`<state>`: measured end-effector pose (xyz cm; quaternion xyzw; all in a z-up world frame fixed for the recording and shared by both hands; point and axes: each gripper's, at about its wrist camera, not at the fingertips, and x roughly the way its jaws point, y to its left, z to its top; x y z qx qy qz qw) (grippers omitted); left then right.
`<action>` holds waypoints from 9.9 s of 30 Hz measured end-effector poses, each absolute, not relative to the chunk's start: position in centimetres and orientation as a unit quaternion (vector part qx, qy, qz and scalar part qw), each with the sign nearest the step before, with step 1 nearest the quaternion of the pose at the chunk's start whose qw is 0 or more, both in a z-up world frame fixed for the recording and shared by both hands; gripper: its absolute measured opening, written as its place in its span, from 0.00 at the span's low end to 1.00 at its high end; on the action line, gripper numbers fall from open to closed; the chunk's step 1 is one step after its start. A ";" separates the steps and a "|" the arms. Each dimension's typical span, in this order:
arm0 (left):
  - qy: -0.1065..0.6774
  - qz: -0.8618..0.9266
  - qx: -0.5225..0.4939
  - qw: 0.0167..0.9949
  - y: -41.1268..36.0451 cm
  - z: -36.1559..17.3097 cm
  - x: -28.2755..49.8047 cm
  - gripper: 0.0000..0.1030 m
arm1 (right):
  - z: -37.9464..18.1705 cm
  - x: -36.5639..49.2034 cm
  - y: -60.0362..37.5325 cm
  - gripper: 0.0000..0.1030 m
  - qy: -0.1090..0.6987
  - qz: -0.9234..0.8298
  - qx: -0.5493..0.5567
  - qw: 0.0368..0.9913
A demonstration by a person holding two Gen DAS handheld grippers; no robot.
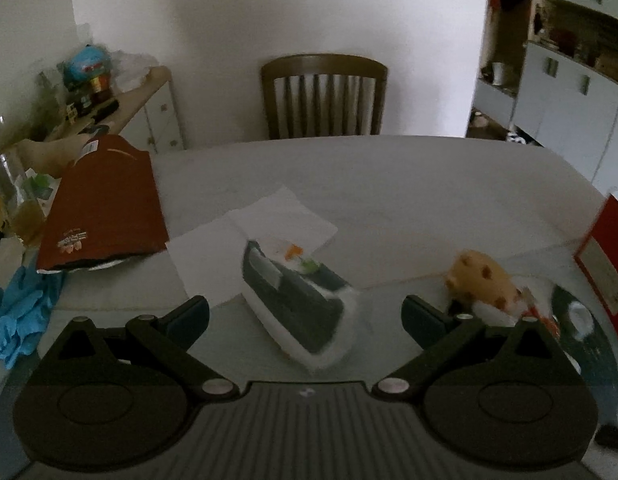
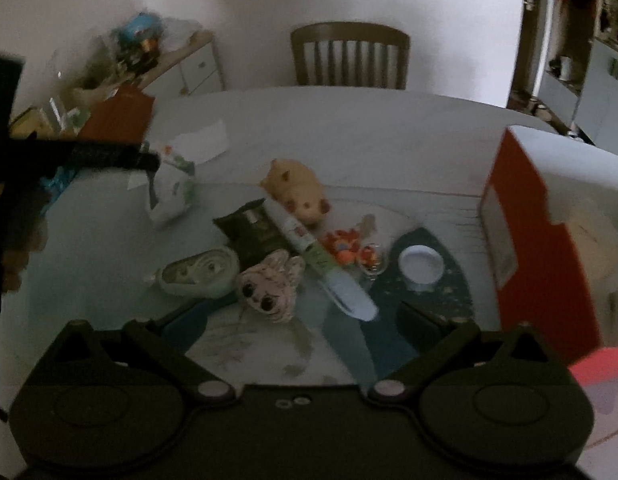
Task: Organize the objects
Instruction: 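Reach the left tool toward the white tissue box and the right tool toward the tape roll, then grasp the white-green tissue pack with the left tool while the right tool grasps the bunny plush, then carry the tissue pack and bunny plush over the red box with both tools, then lower and release the tissue pack and bunny plush into the box with both tools, then withdraw both tools from the box back toward the table items, then grasp the white correction tape roller with the left tool while the right tool grasps the green-white tube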
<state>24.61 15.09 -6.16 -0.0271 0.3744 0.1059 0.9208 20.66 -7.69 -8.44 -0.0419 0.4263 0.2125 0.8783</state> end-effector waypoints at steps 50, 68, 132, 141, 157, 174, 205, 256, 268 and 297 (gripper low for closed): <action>0.469 0.065 -0.084 0.877 18.2 -11.0 27.3 0.45 | -11.7 23.5 -3.7 0.44 0.457 0.253 -0.082 0.849; 0.462 -0.011 -0.080 0.883 10.7 -6.0 20.6 0.45 | -5.6 19.2 -8.9 0.44 0.424 0.230 -0.031 0.876; 0.438 -0.162 0.071 0.882 -25.0 -2.6 30.9 0.46 | -5.6 27.6 -36.2 0.44 0.405 0.095 -0.009 0.910; 0.465 -0.146 0.099 0.867 -26.4 -5.4 33.6 0.46 | -8.1 30.4 -36.3 0.44 0.432 0.097 -0.014 0.897; 0.521 -0.140 0.104 0.835 -26.8 -8.7 36.1 0.50 | -10.9 32.7 -36.6 0.47 0.469 0.101 -0.044 0.876; 0.503 -0.150 0.081 0.847 -26.3 -7.6 34.2 0.75 | -10.1 31.5 -38.0 0.58 0.463 0.116 -0.043 0.878; 0.403 -0.165 0.013 0.900 -19.8 0.3 27.3 0.98 | -1.7 23.8 -36.6 0.88 0.371 0.152 0.003 0.916; 0.395 -0.081 -0.026 0.915 7.5 -5.1 18.2 0.99 | -4.3 18.8 -14.6 0.99 0.397 0.175 -0.003 0.901; 0.428 -0.089 0.027 0.899 8.9 -10.3 20.6 0.99 | -8.1 22.5 -11.4 0.94 0.430 0.184 -0.055 0.882; 0.426 -0.132 0.065 0.893 8.1 -13.4 24.2 0.77 | -13.3 28.4 -6.6 0.56 0.483 0.239 -0.098 0.837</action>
